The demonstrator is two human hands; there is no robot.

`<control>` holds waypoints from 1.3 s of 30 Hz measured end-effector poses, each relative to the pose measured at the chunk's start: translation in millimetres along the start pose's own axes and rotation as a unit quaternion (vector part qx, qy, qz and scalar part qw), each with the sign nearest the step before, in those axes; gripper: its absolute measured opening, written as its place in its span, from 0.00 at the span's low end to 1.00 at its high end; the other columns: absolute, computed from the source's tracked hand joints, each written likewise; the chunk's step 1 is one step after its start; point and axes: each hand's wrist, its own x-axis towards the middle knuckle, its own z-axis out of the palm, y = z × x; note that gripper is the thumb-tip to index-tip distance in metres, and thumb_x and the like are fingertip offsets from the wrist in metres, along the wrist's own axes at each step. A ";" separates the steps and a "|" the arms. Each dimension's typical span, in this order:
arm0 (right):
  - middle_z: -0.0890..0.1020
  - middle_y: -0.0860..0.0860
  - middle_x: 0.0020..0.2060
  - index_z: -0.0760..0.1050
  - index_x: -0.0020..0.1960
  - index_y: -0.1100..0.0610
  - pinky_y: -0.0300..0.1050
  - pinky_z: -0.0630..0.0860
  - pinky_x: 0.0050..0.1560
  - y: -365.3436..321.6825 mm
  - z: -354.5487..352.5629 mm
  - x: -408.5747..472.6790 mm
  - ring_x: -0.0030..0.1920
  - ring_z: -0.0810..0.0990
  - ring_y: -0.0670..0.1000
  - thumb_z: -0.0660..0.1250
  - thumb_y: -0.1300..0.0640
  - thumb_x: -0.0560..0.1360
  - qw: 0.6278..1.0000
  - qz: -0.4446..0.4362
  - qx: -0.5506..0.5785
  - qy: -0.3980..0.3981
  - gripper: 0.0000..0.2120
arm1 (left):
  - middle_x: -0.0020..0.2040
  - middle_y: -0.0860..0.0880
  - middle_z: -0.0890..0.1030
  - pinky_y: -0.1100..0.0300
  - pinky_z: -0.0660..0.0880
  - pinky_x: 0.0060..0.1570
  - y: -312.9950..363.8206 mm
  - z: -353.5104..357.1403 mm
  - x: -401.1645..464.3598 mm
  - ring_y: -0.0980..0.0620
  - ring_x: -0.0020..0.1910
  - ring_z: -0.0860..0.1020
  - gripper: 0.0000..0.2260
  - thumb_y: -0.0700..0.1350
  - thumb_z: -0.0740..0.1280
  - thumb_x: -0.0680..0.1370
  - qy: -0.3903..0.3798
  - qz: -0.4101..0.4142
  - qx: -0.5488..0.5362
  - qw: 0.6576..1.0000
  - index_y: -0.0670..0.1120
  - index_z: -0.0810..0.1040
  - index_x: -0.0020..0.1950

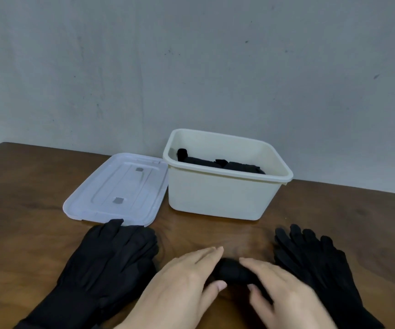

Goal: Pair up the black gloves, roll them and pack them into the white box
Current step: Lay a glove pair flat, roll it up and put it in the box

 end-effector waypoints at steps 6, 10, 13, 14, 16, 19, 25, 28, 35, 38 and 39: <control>0.81 0.29 0.44 0.78 0.55 0.34 0.24 0.71 0.47 -8.1 -87.7 55.0 0.42 0.77 0.27 0.70 0.55 0.72 0.996 -0.010 0.061 0.070 0.17 | 0.54 0.67 0.77 0.79 0.69 0.52 -4.6 -1.8 18.7 0.73 0.54 0.72 0.17 0.47 0.61 0.82 0.096 -0.197 -0.152 0.964 0.64 0.70 0.69; 0.78 0.41 0.38 0.75 0.50 0.43 0.38 0.66 0.33 -40.4 -146.0 166.2 0.38 0.76 0.41 0.66 0.58 0.77 0.990 0.041 0.119 0.067 0.10 | 0.49 0.62 0.78 0.80 0.68 0.42 -2.2 -1.2 29.0 0.69 0.47 0.75 0.13 0.46 0.61 0.82 0.109 -0.248 -0.209 0.939 0.61 0.73 0.63; 0.76 0.44 0.45 0.75 0.48 0.48 0.43 0.69 0.39 -42.3 -116.6 226.0 0.43 0.75 0.46 0.67 0.60 0.74 0.997 0.028 0.076 0.013 0.07 | 0.48 0.64 0.77 0.83 0.66 0.41 -5.2 -3.2 29.8 0.67 0.47 0.76 0.10 0.48 0.62 0.82 0.114 -0.255 -0.215 0.936 0.61 0.75 0.60; 0.76 0.46 0.46 0.75 0.48 0.49 0.45 0.70 0.42 -42.3 -108.0 245.6 0.45 0.75 0.50 0.68 0.60 0.73 0.997 0.010 0.072 -0.017 0.07 | 0.48 0.64 0.77 0.84 0.65 0.41 -4.8 -4.0 30.2 0.68 0.47 0.75 0.09 0.48 0.62 0.82 0.112 -0.254 -0.213 0.937 0.61 0.75 0.59; 0.76 0.47 0.48 0.73 0.47 0.49 0.45 0.71 0.45 -48.8 -83.6 272.9 0.49 0.76 0.52 0.68 0.60 0.73 0.994 -0.029 0.055 -0.088 0.08 | 0.47 0.65 0.76 0.82 0.67 0.41 -3.8 -4.3 31.0 0.68 0.47 0.75 0.08 0.50 0.62 0.82 0.107 -0.249 -0.209 0.940 0.62 0.75 0.58; 0.75 0.45 0.47 0.72 0.51 0.49 0.38 0.67 0.38 -60.2 -55.9 294.7 0.45 0.74 0.48 0.66 0.58 0.75 0.979 -0.037 0.036 -0.197 0.07 | 0.47 0.64 0.77 0.76 0.71 0.45 -3.6 -4.1 30.7 0.66 0.47 0.76 0.07 0.51 0.62 0.82 0.096 -0.241 -0.200 0.945 0.62 0.76 0.57; 0.75 0.43 0.43 0.73 0.49 0.49 0.38 0.67 0.40 -75.4 -27.5 305.3 0.41 0.73 0.45 0.60 0.60 0.79 0.925 -0.058 -0.056 -0.371 0.07 | 0.47 0.62 0.77 0.70 0.75 0.49 -2.3 -4.9 31.9 0.62 0.46 0.77 0.04 0.53 0.61 0.82 0.089 -0.242 -0.191 0.947 0.63 0.73 0.53; 0.79 0.43 0.45 0.76 0.48 0.46 0.44 0.75 0.50 -73.5 -34.9 305.0 0.46 0.78 0.48 0.62 0.55 0.78 0.912 -0.046 -0.063 -0.403 0.06 | 0.47 0.64 0.76 0.72 0.74 0.46 -1.5 -4.4 32.1 0.64 0.47 0.76 0.04 0.54 0.61 0.82 0.083 -0.237 -0.178 0.951 0.64 0.72 0.53; 0.83 0.44 0.37 0.81 0.42 0.50 0.47 0.79 0.46 -80.9 -73.8 283.5 0.40 0.82 0.48 0.61 0.48 0.81 0.981 -0.002 0.123 -0.153 0.14 | 0.47 0.63 0.79 0.75 0.71 0.43 -4.9 -3.4 32.0 0.66 0.47 0.76 0.07 0.54 0.59 0.82 0.087 -0.231 -0.209 0.946 0.61 0.77 0.53; 0.82 0.47 0.34 0.80 0.41 0.52 0.43 0.77 0.40 -104.9 -85.0 223.6 0.36 0.81 0.46 0.61 0.52 0.81 0.948 0.021 0.306 0.086 0.13 | 0.39 0.58 0.79 0.71 0.70 0.37 -5.5 -3.7 32.4 0.65 0.38 0.76 0.12 0.56 0.58 0.82 0.110 -0.229 -0.247 0.935 0.57 0.78 0.44; 0.81 0.48 0.34 0.80 0.41 0.51 0.41 0.76 0.39 -114.4 -82.1 194.4 0.35 0.79 0.45 0.61 0.53 0.81 0.932 0.032 0.341 0.122 0.13 | 0.37 0.56 0.79 0.68 0.71 0.36 -4.8 -4.7 32.4 0.63 0.36 0.76 0.15 0.56 0.57 0.83 0.119 -0.228 -0.256 0.932 0.55 0.78 0.42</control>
